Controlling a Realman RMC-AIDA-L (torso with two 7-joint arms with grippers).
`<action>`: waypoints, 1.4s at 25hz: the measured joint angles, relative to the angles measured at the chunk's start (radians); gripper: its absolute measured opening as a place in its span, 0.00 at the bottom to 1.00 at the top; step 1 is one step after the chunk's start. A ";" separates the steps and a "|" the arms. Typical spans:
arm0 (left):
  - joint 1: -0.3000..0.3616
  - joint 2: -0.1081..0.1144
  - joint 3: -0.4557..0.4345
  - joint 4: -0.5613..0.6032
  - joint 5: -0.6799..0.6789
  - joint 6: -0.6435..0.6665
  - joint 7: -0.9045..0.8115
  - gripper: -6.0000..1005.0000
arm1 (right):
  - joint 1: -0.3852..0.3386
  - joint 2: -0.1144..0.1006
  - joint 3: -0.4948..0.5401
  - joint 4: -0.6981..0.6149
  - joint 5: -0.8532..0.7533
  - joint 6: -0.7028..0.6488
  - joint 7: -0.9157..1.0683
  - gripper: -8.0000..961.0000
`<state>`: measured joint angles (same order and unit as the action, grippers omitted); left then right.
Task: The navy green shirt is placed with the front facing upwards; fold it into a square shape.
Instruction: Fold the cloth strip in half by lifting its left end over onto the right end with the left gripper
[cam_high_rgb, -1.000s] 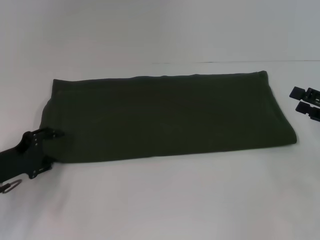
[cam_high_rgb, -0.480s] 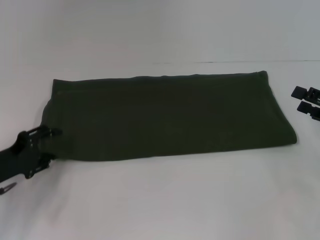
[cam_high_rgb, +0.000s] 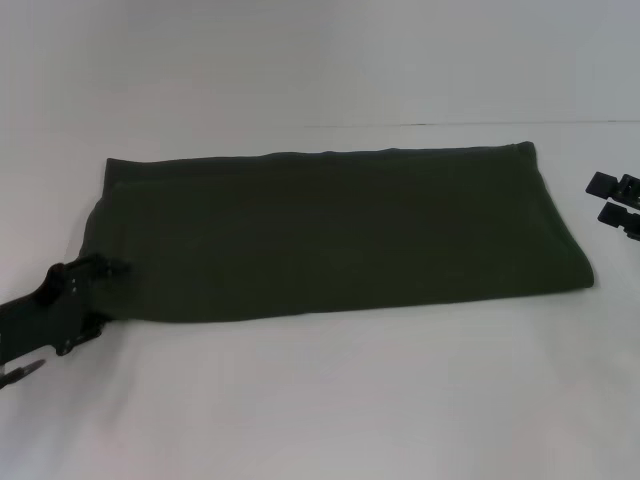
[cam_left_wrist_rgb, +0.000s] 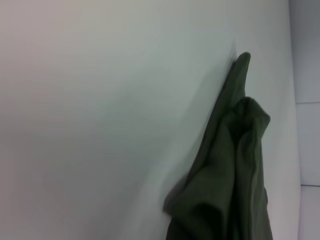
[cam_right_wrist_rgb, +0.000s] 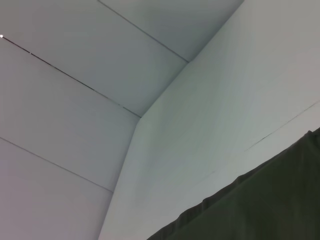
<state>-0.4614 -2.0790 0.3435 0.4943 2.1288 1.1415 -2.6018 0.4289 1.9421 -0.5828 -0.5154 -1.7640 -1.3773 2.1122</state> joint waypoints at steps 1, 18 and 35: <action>-0.004 -0.001 0.000 -0.001 -0.001 -0.009 0.004 0.69 | 0.000 0.000 0.000 0.000 0.000 0.001 0.000 0.84; -0.012 -0.023 -0.002 0.038 -0.012 -0.018 0.054 0.63 | -0.009 -0.002 0.015 0.000 0.004 -0.001 0.008 0.84; -0.004 -0.015 -0.012 0.057 -0.012 -0.023 0.209 0.03 | -0.008 -0.008 0.025 0.012 0.000 0.010 0.009 0.84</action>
<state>-0.4659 -2.0940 0.3311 0.5509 2.1169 1.1190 -2.3928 0.4204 1.9341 -0.5581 -0.5031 -1.7642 -1.3674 2.1208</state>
